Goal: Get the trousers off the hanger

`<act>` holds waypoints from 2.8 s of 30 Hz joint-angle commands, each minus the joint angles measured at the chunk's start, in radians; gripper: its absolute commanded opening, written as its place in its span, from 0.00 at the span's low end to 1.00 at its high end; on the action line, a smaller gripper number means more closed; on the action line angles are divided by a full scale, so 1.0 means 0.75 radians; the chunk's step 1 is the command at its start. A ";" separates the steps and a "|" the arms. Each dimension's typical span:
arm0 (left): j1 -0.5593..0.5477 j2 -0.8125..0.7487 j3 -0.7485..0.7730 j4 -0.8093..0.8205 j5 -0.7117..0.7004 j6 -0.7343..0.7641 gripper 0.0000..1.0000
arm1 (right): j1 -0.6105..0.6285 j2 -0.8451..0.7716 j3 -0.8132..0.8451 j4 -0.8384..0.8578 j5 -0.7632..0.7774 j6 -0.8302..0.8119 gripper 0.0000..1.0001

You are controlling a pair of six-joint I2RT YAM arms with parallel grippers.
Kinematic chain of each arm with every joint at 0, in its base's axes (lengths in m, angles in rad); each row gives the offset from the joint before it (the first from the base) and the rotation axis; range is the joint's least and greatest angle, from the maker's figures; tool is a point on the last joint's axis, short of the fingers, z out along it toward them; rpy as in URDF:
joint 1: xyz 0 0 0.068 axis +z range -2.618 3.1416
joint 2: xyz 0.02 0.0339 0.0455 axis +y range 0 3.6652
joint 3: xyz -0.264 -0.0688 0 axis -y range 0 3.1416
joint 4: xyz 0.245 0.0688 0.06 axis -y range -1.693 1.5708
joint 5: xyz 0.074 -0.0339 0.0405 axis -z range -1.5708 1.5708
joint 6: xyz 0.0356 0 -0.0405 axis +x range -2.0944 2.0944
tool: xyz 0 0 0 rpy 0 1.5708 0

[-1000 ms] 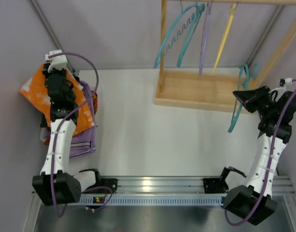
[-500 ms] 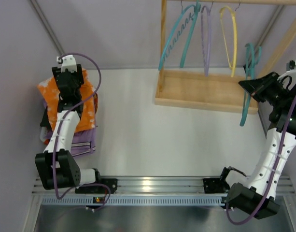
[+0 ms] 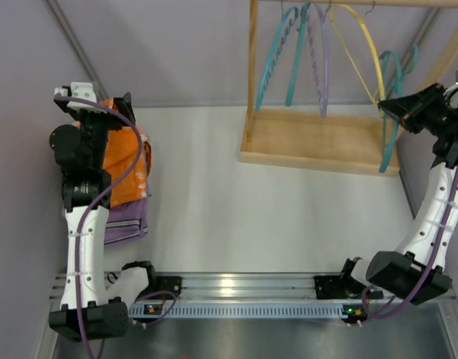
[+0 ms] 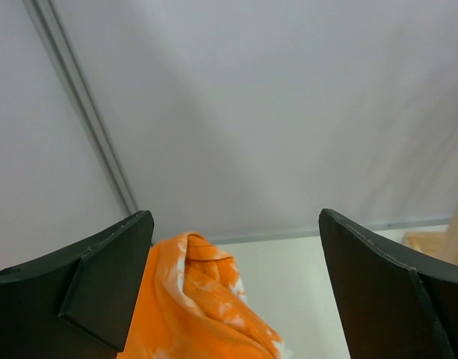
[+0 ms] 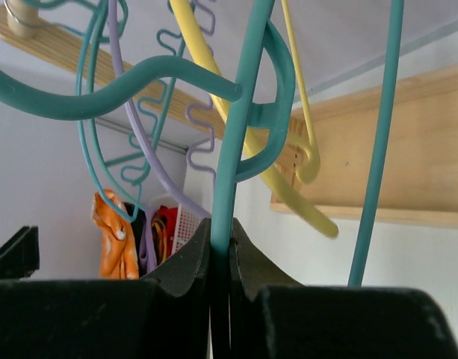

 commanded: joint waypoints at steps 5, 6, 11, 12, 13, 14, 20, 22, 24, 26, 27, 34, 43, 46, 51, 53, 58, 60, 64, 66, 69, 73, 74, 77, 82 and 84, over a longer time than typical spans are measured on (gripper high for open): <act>0.003 -0.083 0.030 -0.046 0.191 -0.086 0.98 | 0.011 0.259 0.345 0.270 -0.012 0.179 0.00; 0.003 -0.089 0.036 -0.048 0.193 -0.084 0.98 | 0.013 0.281 0.368 0.317 -0.006 0.210 0.00; 0.001 -0.101 0.045 -0.091 0.193 -0.139 0.98 | 0.044 0.441 0.566 0.383 0.033 0.263 0.00; 0.001 -0.101 0.045 -0.089 0.198 -0.143 0.98 | 0.050 0.463 0.597 0.387 0.037 0.267 0.00; 0.001 -0.103 0.045 -0.093 0.196 -0.143 0.98 | 0.060 0.510 0.629 0.393 0.049 0.269 0.00; 0.001 -0.107 0.045 -0.094 0.196 -0.145 0.98 | 0.064 0.531 0.690 0.399 0.054 0.273 0.00; 0.001 -0.109 0.043 -0.102 0.191 -0.159 0.98 | 0.103 0.678 0.885 0.430 0.095 0.322 0.00; 0.001 -0.111 0.043 -0.102 0.193 -0.167 0.98 | 0.115 0.713 0.896 0.444 0.107 0.351 0.00; 0.001 -0.113 0.043 -0.102 0.187 -0.174 0.98 | 0.121 0.733 0.894 0.442 0.125 0.345 0.00; 0.001 -0.113 0.043 -0.106 0.187 -0.174 0.98 | 0.134 0.756 0.892 0.430 0.154 0.339 0.00; 0.001 -0.115 0.041 -0.112 0.187 -0.174 0.98 | 0.140 0.776 0.892 0.424 0.160 0.341 0.00; 0.001 -0.136 0.024 -0.136 0.177 -0.157 0.98 | 0.146 0.834 0.857 0.370 0.197 0.388 0.00; 0.001 -0.058 0.137 -0.380 0.181 -0.133 0.98 | 0.142 0.666 0.687 0.368 0.225 0.306 0.51; 0.003 0.001 0.212 -0.504 0.179 -0.125 0.98 | 0.130 0.580 0.622 0.352 0.262 0.235 0.82; 0.001 0.081 0.239 -0.629 0.214 -0.102 0.98 | 0.085 0.429 0.530 0.313 0.322 0.147 0.99; 0.001 0.130 0.306 -0.760 0.275 -0.060 0.98 | 0.058 0.349 0.468 0.305 0.346 0.104 0.99; -0.014 0.294 0.427 -0.973 0.341 0.010 0.98 | 0.001 0.180 0.266 0.254 0.440 -0.025 0.99; -0.138 0.292 0.401 -0.973 0.172 0.086 0.98 | -0.024 0.092 0.184 0.268 0.444 -0.152 1.00; -0.571 0.320 0.333 -0.975 -0.166 0.192 0.98 | -0.061 -0.043 -0.036 0.264 0.383 -0.323 0.99; -0.658 0.369 0.335 -0.979 -0.132 0.156 0.98 | -0.065 -0.123 -0.102 0.256 0.332 -0.371 0.99; -0.752 0.439 0.353 -0.983 -0.107 0.119 0.98 | -0.065 -0.248 -0.233 0.248 0.155 -0.471 0.99; -0.834 0.525 0.374 -0.989 -0.119 0.031 0.98 | -0.059 -0.418 -0.421 0.176 0.021 -0.640 0.99; -0.842 0.535 0.370 -0.987 -0.136 0.005 0.98 | -0.053 -0.448 -0.448 0.148 0.011 -0.675 0.99; -0.856 0.547 0.345 -0.983 -0.134 -0.053 0.98 | 0.021 -0.557 -0.546 0.025 0.035 -0.835 0.99; -0.854 0.547 0.321 -0.981 -0.156 -0.084 0.98 | 0.285 -0.621 -0.648 -0.020 0.215 -0.927 0.99; -0.852 0.541 0.323 -0.979 -0.167 -0.086 0.98 | 0.393 -0.602 -0.661 -0.018 0.282 -0.925 0.99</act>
